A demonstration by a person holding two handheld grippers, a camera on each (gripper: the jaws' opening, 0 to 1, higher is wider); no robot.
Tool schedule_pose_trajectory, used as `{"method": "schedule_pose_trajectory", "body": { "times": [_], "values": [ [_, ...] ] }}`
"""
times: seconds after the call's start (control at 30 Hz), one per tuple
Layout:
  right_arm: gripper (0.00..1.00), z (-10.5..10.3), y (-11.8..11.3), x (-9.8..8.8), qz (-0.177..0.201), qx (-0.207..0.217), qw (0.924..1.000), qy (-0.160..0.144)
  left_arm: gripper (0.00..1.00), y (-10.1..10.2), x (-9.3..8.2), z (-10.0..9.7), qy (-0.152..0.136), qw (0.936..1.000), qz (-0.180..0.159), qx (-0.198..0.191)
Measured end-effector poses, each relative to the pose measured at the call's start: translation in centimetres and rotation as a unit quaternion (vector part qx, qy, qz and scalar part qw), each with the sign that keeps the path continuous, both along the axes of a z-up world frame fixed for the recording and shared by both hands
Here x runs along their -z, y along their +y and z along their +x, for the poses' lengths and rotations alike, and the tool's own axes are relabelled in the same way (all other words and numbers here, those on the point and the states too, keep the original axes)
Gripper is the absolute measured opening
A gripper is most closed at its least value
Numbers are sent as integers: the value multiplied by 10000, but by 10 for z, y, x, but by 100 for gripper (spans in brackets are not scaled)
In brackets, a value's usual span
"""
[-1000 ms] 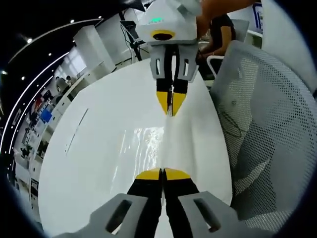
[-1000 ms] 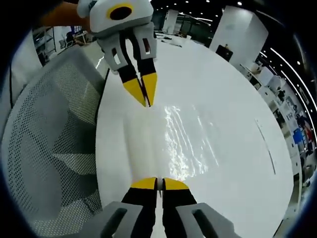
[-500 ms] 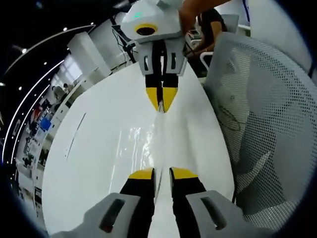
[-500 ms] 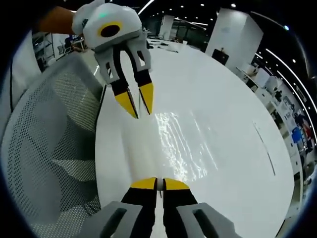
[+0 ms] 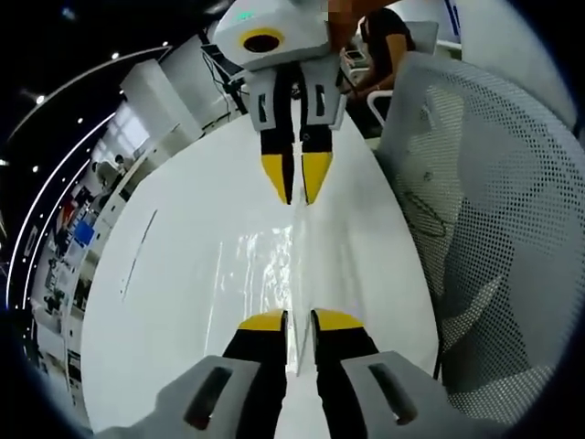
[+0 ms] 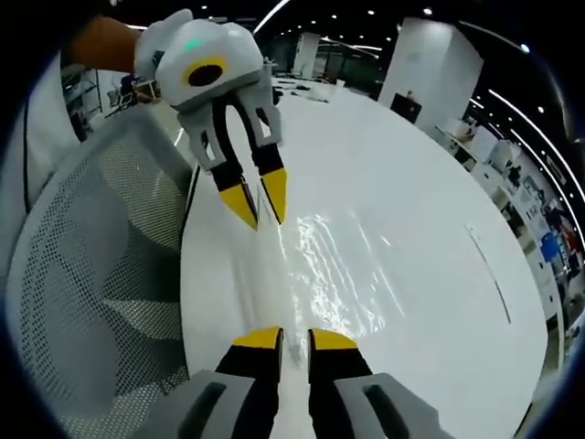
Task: Open the resealable bag by pulling the two sides of the seal apart until the entire bag opening is separated and visibly accessible.
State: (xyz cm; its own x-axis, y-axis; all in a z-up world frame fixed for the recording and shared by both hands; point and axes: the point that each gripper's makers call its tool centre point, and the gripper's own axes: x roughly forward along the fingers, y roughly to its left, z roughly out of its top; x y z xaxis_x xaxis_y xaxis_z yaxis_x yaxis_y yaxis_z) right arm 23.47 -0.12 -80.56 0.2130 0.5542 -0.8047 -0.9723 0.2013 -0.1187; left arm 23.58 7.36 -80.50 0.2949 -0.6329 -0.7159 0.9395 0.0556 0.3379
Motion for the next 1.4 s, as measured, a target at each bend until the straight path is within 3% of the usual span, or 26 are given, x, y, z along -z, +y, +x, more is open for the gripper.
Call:
{"method": "schedule_pose_trajectory", "body": {
  "times": [0.4,0.77,1.03,1.4],
  "values": [
    [10,-1,16,-12,264,-102,9996,95,7,3,1,1,23,10000,-20,-18],
    [8,-3,36,15,108,-112,9990,412,7,3,1,-1,60,9999,-98,-94],
    [2,-5,38,23,63,-77,9985,535,9,4,2,-5,78,9999,-77,-85],
    [0,-6,40,25,-45,4,9977,672,22,-6,-9,-10,-87,9996,-260,78]
  ]
}}
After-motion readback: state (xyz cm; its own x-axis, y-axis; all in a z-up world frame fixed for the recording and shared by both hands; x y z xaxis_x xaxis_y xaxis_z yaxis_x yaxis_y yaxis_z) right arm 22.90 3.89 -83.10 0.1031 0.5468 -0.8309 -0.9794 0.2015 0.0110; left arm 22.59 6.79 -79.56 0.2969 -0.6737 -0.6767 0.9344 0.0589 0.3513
